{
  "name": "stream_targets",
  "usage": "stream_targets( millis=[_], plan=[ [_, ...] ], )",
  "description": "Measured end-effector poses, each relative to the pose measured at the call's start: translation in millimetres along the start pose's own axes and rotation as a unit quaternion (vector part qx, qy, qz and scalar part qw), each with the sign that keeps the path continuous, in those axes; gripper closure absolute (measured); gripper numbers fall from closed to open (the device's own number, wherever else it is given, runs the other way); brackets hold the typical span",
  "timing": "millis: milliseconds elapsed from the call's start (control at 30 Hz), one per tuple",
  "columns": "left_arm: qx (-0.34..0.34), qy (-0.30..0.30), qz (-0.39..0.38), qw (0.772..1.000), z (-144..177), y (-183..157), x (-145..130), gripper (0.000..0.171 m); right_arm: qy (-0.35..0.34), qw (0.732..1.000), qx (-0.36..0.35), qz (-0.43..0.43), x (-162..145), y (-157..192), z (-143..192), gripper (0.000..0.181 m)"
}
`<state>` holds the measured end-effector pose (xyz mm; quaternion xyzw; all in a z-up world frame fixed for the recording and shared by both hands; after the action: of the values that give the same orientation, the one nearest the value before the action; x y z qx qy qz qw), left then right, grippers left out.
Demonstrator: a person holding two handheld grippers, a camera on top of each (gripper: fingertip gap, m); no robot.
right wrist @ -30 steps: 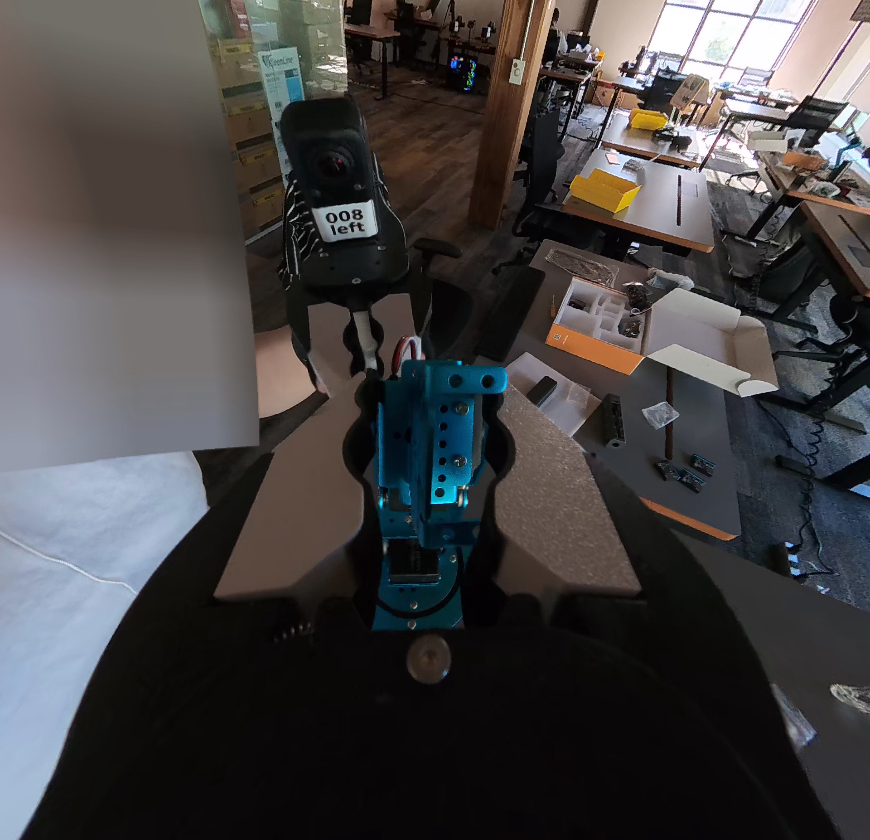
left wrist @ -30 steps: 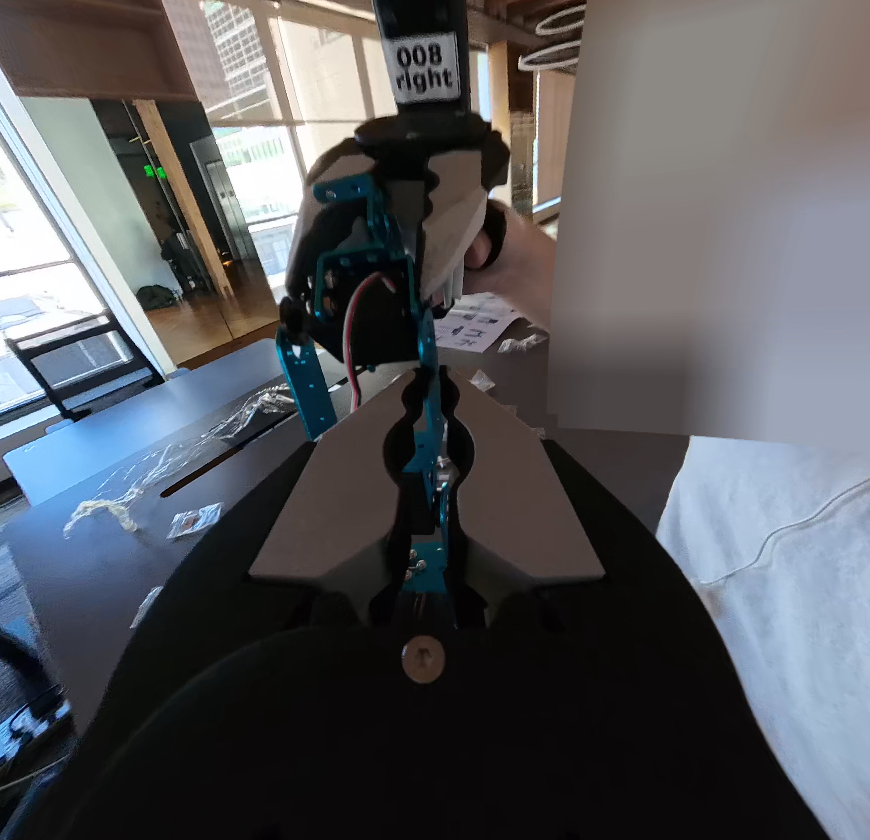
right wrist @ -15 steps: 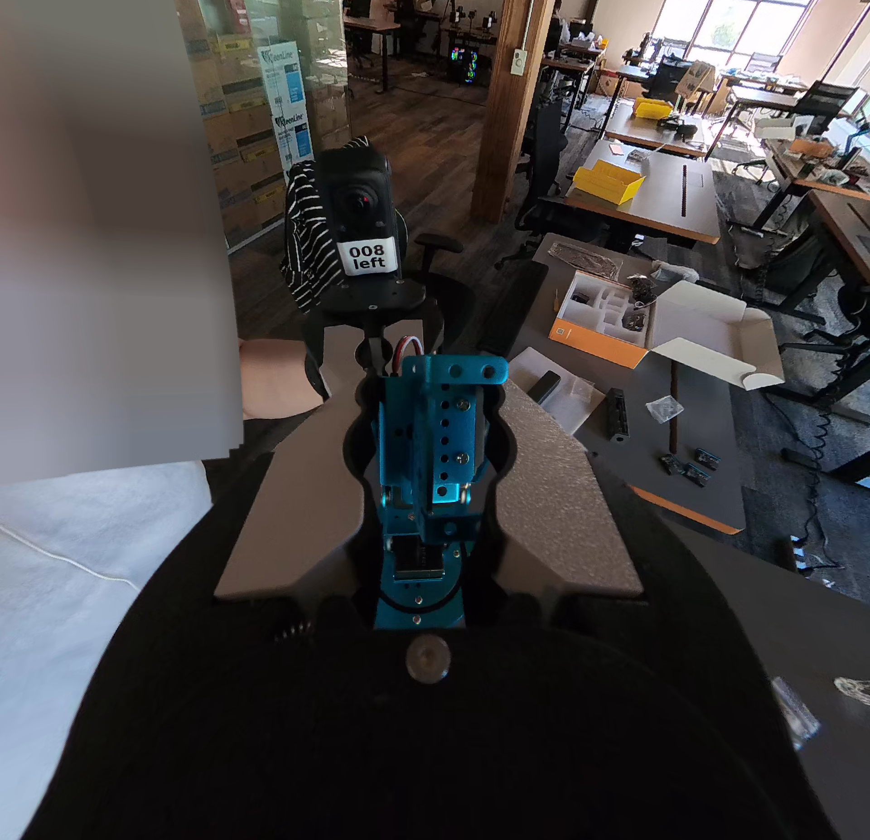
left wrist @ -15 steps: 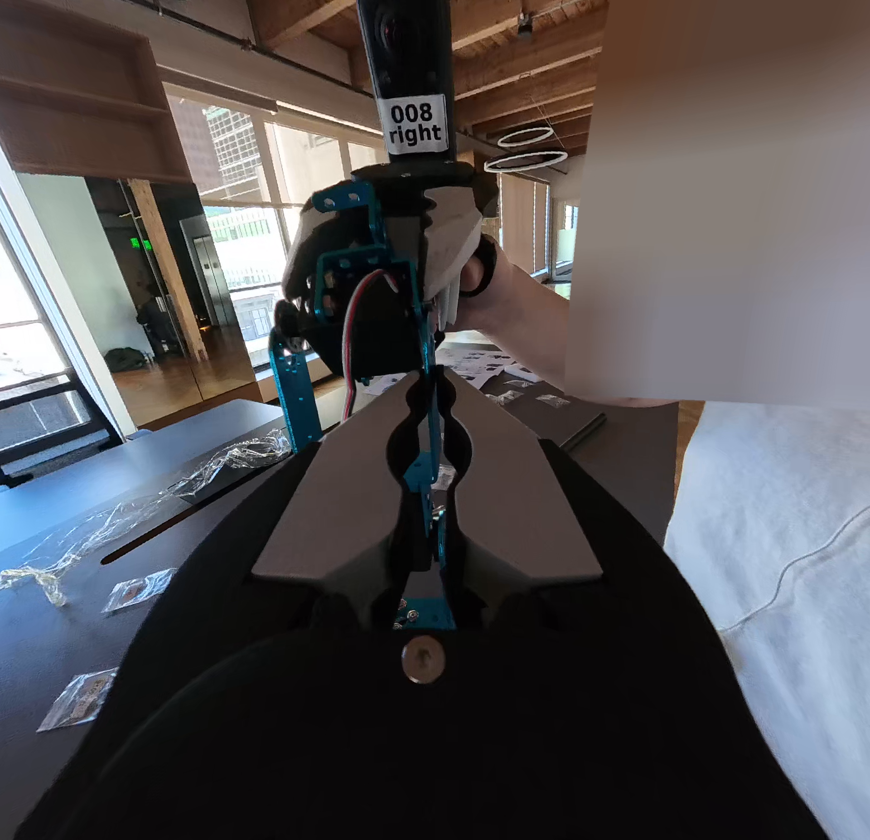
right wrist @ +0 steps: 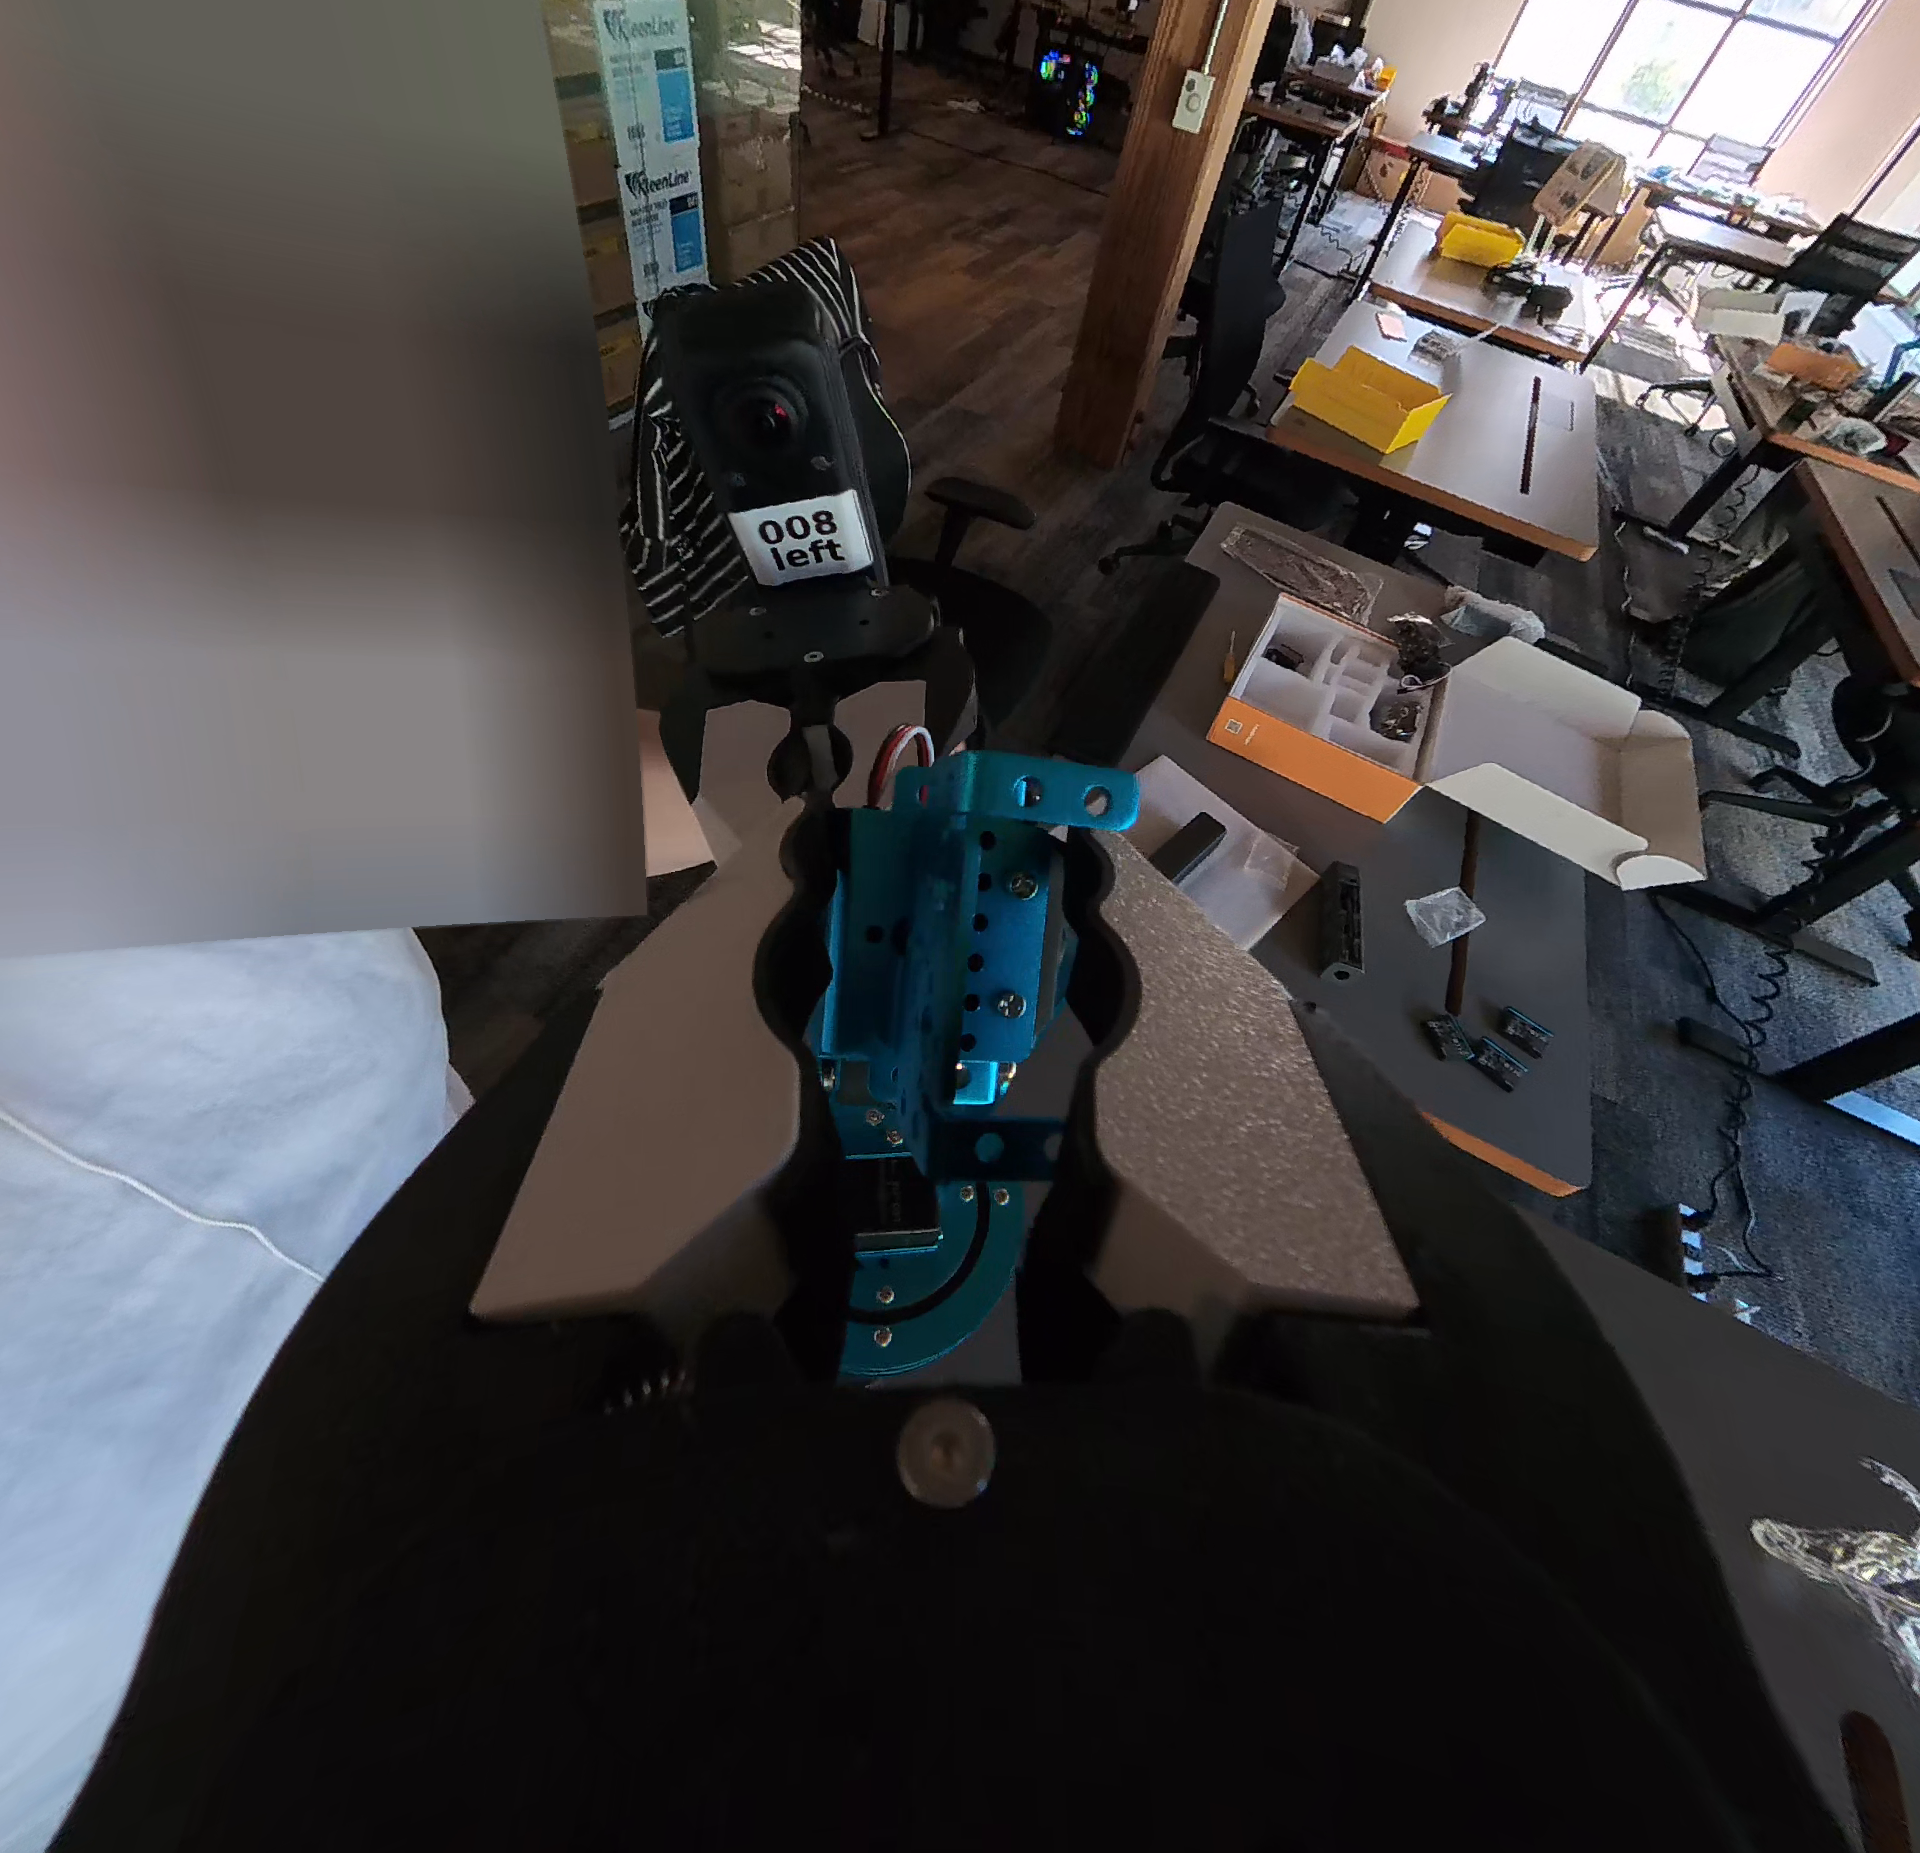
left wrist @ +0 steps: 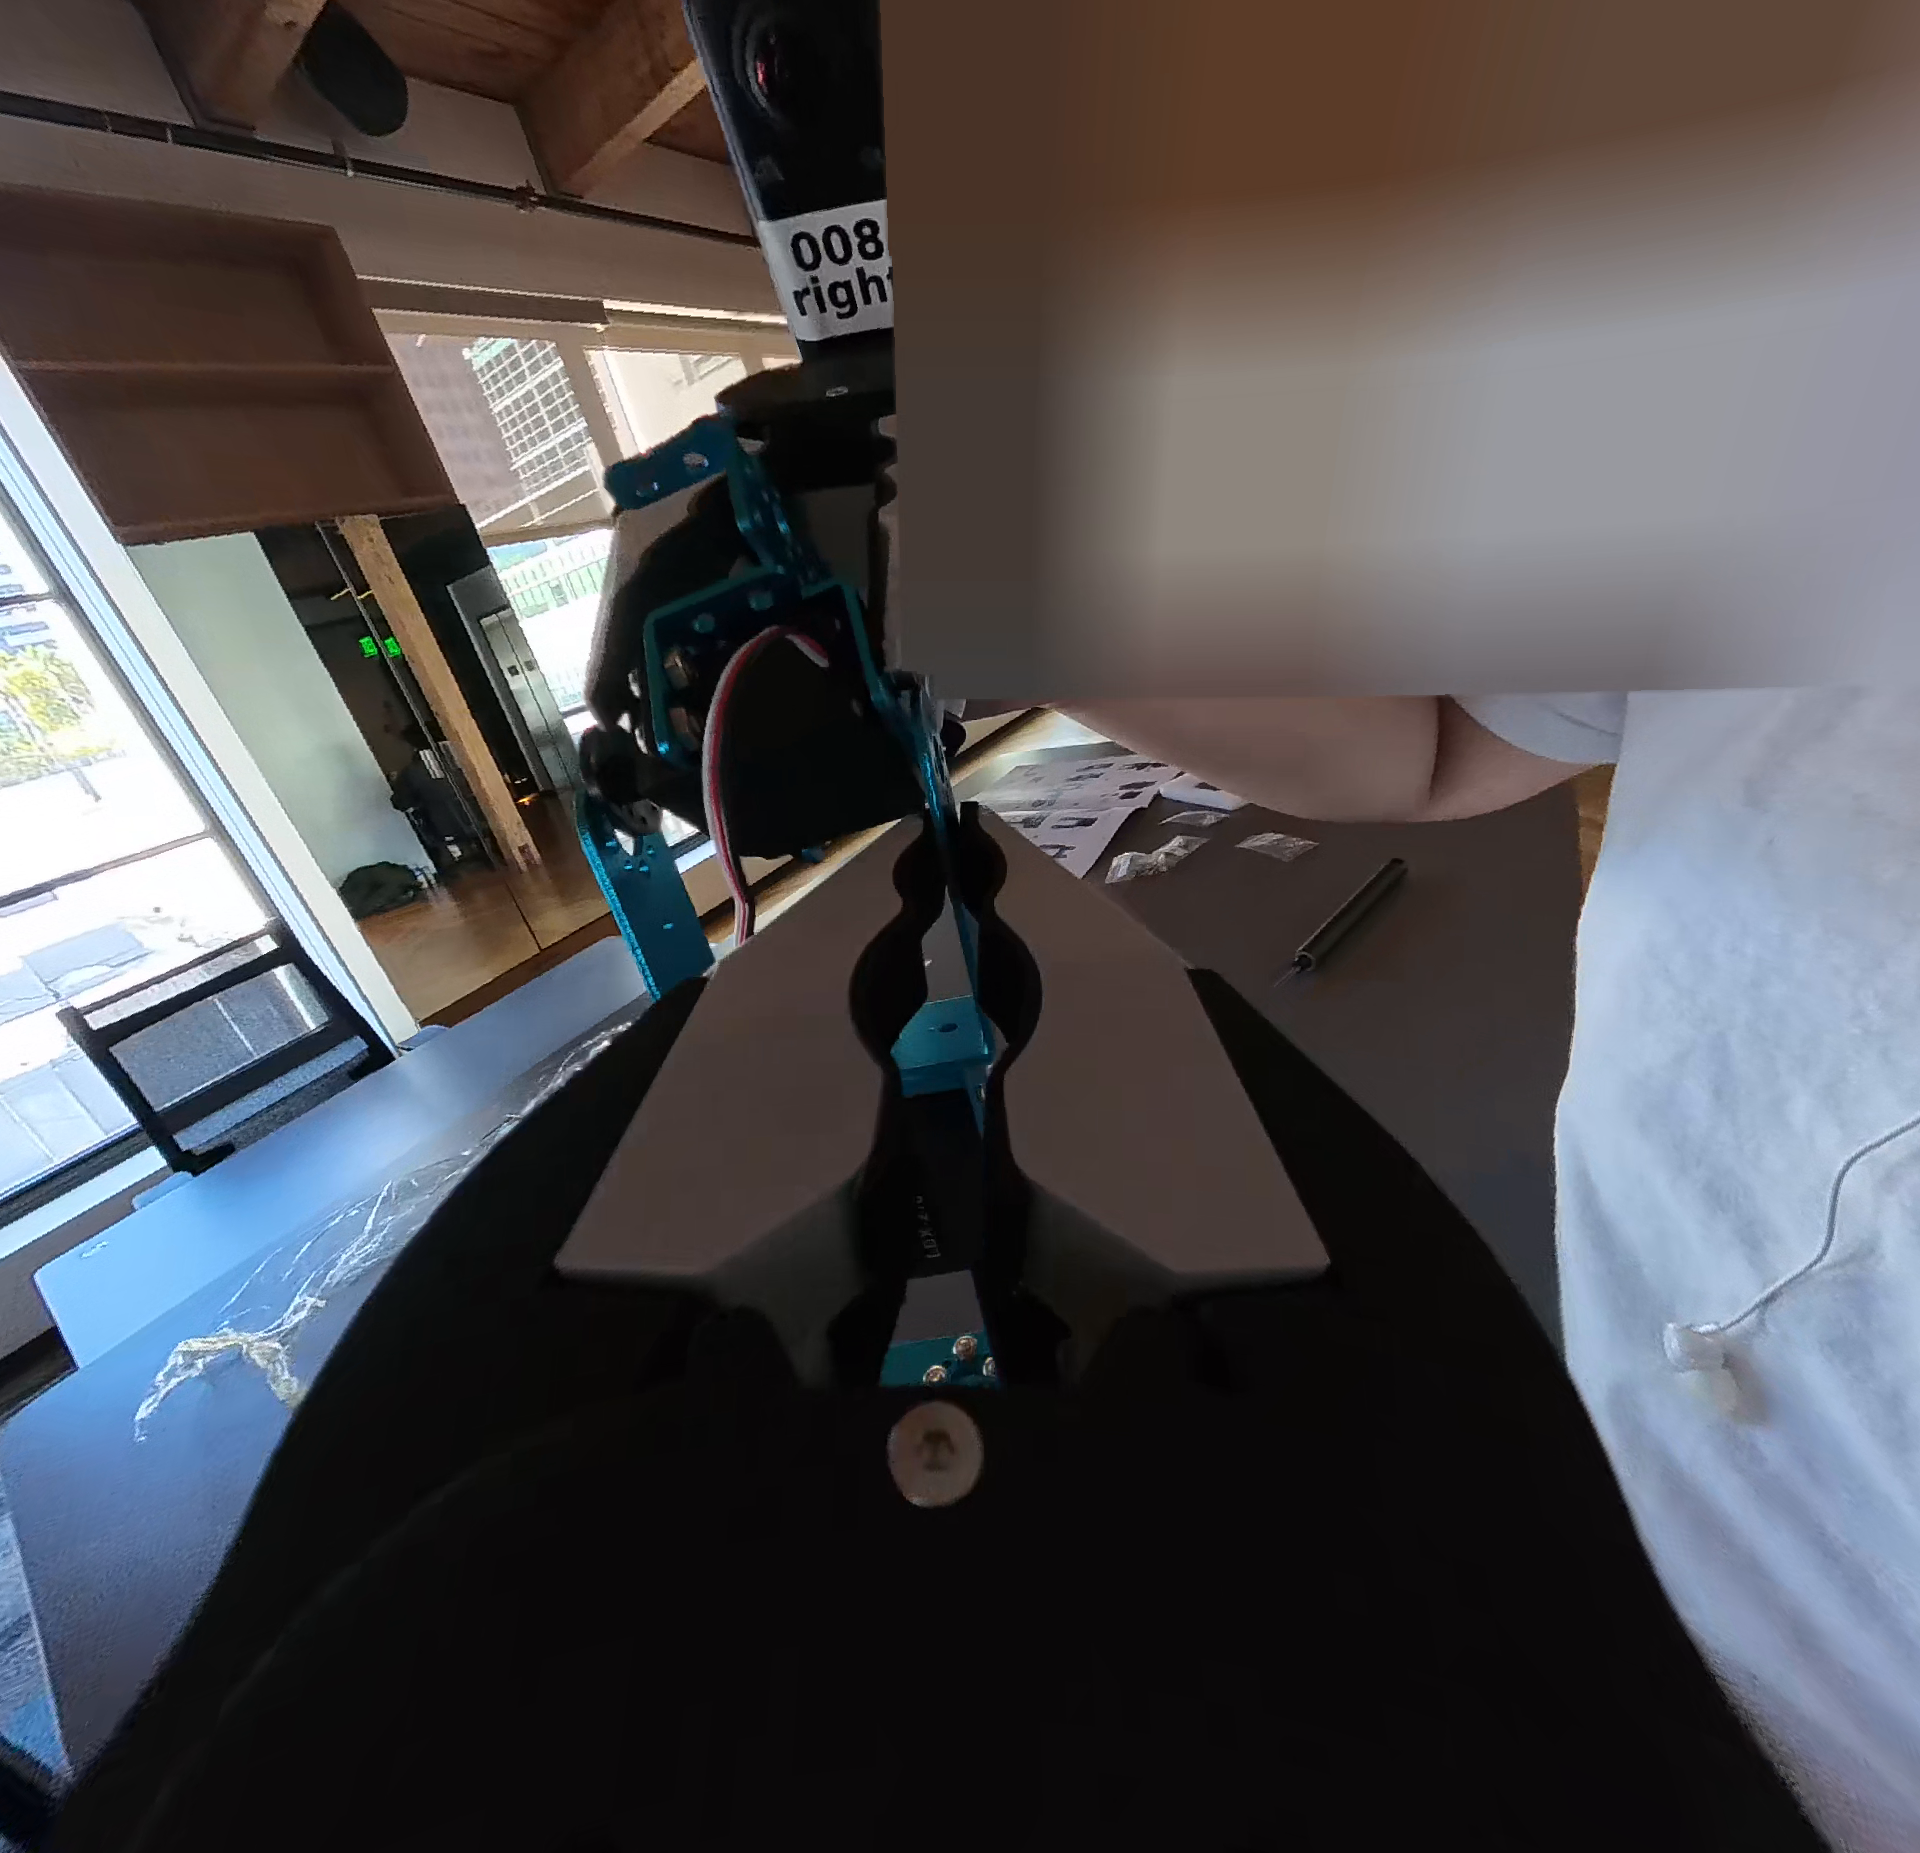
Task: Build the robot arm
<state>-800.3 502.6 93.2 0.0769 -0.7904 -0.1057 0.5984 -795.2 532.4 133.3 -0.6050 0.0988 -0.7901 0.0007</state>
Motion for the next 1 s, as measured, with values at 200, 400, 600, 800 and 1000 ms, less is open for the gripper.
stream_targets(
  millis=[200, 400, 600, 800, 1000],
  plan=[
    [-0.004, -0.003, -0.009, 1.000, -0.4, -0.4, 0.0, 0.171, -0.011, 1.000, 0.010, 0.003, -1.4, -0.7, 0.0, 0.135],
    [-0.011, 0.003, -0.028, 1.000, -0.9, -1.1, 0.1, 0.170, -0.023, 0.999, 0.023, 0.007, -2.3, -0.8, -0.1, 0.136],
    [-0.017, 0.000, -0.039, 0.999, 0.2, -1.6, 0.4, 0.170, -0.024, 0.999, 0.027, 0.024, -3.3, -0.5, -2.4, 0.136],
    [-0.010, -0.004, -0.055, 0.998, -1.1, -2.3, 0.4, 0.169, -0.039, 0.998, 0.032, 0.034, -3.5, -0.9, -3.1, 0.136],
    [0.000, -0.008, -0.051, 0.999, -2.5, -2.3, 0.6, 0.169, -0.057, 0.997, 0.046, -0.003, -4.6, -0.8, -1.2, 0.135]
  ],
)
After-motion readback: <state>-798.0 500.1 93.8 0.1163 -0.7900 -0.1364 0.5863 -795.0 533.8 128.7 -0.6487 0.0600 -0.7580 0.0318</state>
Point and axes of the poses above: each gripper's, where its closed fingertips meet, z back along the fingers, x out of its top, y = z × x across the jaws, the point moved 2 cm from there along z, back along the fingers, and after that the axes turned 5 degrees about -y, right-handed, at the moved point
